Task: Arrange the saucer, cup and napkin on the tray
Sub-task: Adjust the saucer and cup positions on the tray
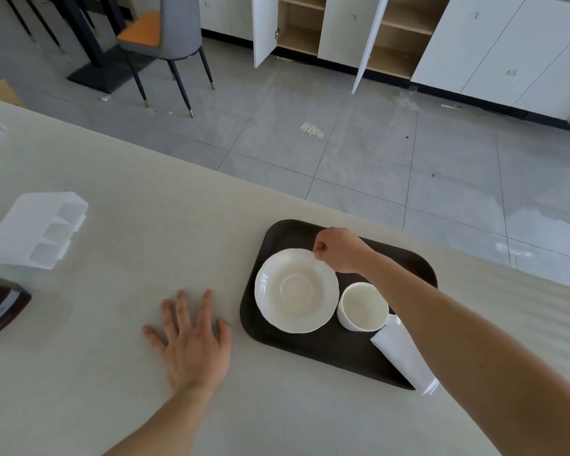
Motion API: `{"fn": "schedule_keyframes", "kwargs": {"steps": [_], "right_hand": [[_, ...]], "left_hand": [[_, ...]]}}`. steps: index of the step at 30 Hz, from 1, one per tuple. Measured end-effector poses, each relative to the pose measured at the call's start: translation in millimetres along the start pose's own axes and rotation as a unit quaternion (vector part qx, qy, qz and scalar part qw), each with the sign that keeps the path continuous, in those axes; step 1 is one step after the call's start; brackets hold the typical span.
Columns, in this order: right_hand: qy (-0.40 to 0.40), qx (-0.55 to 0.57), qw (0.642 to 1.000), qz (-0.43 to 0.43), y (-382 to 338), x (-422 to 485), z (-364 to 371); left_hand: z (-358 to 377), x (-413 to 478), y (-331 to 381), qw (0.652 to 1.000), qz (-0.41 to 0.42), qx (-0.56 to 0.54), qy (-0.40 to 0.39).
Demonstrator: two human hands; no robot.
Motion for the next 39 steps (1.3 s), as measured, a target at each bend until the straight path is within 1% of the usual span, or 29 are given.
{"fn": "schedule_keyframes", "kwargs": {"steps": [8, 17, 24, 29, 39], "right_hand": [[0.057, 0.050, 0.996, 0.037, 7, 14, -9], [0.100, 0.081, 0.989, 0.079, 11, 28, -13], [0.116, 0.094, 0.985, 0.084, 12, 32, -14], [0.146, 0.108, 0.979, 0.090, 13, 32, -12], [0.207, 0.102, 0.970, 0.080, 14, 33, -6]], "left_hand": [[-3, 0, 1, 1.000, -0.005, -0.002, -0.001], [-3, 0, 1, 1.000, -0.008, 0.003, -0.007], [-3, 0, 0, 1.000, -0.008, 0.005, -0.004], [-3, 0, 1, 1.000, -0.010, 0.007, -0.005], [-3, 0, 1, 1.000, -0.008, 0.006, -0.003]]}}
Point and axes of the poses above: each hand's wrist, its own x-axis towards the middle knuckle, its own z-axis out of the palm, y = z × x, the point moved 3 cm from there along x, towards the middle knuckle, and after that the axes turned 2 degrees about z, right-handed, at the moved point
